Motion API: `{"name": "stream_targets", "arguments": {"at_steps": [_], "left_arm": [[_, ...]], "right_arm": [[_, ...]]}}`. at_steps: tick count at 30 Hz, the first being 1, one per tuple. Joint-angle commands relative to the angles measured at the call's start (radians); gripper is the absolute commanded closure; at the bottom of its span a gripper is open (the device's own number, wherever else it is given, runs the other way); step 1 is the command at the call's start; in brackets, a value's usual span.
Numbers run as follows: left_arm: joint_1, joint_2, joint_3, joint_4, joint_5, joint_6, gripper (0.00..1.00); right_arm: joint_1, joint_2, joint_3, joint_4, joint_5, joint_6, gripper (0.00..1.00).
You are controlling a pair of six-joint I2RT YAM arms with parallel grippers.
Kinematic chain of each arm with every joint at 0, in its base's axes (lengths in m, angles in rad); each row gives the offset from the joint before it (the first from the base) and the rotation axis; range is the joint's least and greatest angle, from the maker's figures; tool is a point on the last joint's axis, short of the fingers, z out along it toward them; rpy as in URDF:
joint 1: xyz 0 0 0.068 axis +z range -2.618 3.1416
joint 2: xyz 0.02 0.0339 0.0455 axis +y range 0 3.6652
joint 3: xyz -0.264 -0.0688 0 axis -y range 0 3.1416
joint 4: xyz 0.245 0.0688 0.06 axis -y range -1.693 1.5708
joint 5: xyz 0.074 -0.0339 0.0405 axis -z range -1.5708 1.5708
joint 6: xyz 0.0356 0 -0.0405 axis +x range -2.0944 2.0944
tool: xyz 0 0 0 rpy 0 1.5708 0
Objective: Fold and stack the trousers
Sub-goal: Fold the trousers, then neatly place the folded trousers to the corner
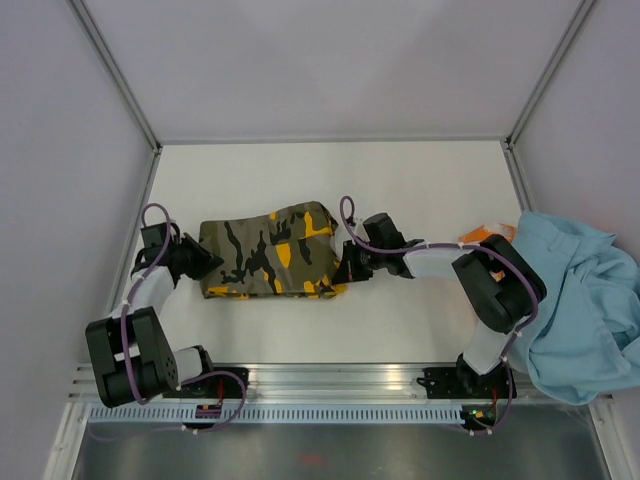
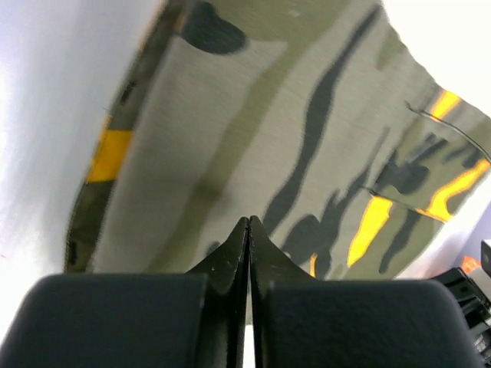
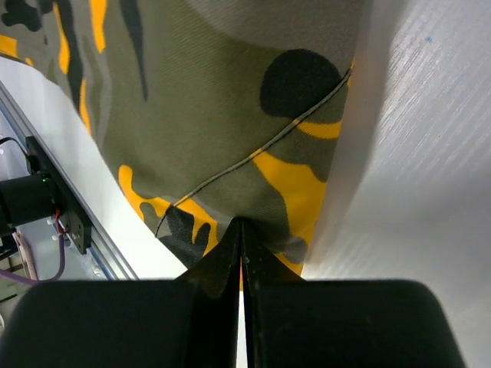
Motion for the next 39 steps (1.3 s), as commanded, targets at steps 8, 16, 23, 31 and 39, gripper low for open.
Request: {"name": "stream_targets", "arguments": {"at_steps": [8, 16, 23, 31, 39], "left_arm": [[0.001, 0.043, 0.051, 0.022, -0.054, 0.047, 0.98], [0.001, -0.077, 0.302, -0.111, -0.22, 0.205, 0.38], [0.001, 0.064, 0.364, -0.173, -0.311, 0.273, 0.27], [0.001, 0.188, 0.286, -0.082, -0.238, 0.305, 0.26], [-0.007, 0.315, 0.26, -0.036, -0.179, 0.273, 0.28]], "right_arm": [[0.015, -0.09, 0.132, -0.18, 0.036, -0.085, 1.0], [0.015, -0.274, 0.343, -0.372, 0.157, -0.21, 0.06], [0.009, -0.193, 0.427, -0.381, 0.312, -0.244, 0.02], [0.01, -0.043, 0.406, -0.343, 0.366, -0.165, 0.02], [0.009, 0.074, 0.32, -0.188, 0.341, -0.054, 0.02]]}}
